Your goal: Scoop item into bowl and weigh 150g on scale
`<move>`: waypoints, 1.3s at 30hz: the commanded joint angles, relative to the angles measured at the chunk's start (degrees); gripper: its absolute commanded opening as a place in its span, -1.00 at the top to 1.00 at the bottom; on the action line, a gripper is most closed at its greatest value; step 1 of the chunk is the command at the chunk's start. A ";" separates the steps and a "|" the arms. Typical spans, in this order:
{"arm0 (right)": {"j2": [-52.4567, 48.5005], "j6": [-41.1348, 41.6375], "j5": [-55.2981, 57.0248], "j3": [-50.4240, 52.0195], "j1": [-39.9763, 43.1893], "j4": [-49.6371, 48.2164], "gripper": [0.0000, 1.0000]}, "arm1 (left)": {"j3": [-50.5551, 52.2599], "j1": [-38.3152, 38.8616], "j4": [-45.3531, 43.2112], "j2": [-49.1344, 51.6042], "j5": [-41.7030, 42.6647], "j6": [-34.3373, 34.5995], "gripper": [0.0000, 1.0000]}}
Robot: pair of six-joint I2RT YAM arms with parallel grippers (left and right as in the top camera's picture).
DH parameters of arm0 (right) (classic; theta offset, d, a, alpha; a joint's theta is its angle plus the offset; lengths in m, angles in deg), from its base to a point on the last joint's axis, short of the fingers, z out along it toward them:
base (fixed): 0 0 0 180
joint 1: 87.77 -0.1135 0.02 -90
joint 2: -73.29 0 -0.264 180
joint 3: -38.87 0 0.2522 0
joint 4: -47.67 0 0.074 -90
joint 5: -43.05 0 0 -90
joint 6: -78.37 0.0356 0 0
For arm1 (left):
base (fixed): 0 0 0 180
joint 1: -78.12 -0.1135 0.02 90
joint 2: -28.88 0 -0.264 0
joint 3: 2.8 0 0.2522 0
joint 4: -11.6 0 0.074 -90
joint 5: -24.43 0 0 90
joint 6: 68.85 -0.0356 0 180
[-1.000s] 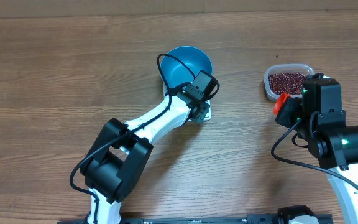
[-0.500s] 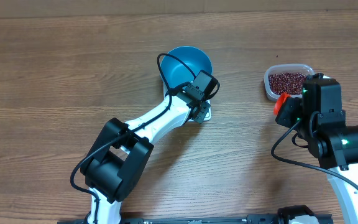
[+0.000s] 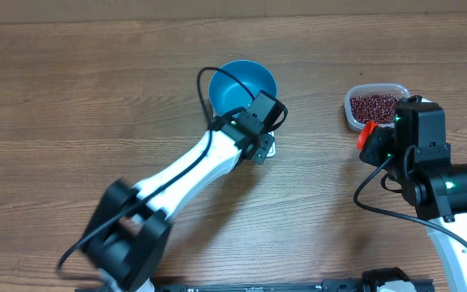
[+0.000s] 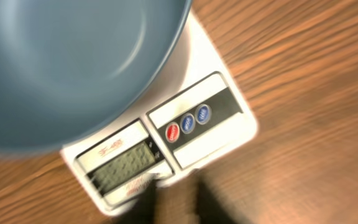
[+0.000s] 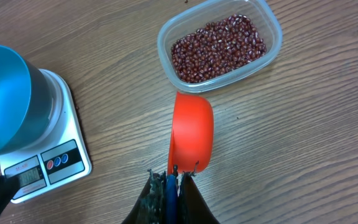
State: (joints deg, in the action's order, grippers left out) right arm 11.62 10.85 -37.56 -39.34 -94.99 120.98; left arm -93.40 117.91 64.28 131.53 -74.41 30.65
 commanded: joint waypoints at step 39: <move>0.13 0.22 0.00 -1.53 -0.11 0.17 0.92 | 16.06 -6.56 -0.13 -30.93 0.79 -0.92 -0.99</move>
State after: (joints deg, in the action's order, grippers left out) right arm 11.62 10.85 -37.63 -39.34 -94.99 121.31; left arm -77.91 111.79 64.22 100.89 -74.19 31.04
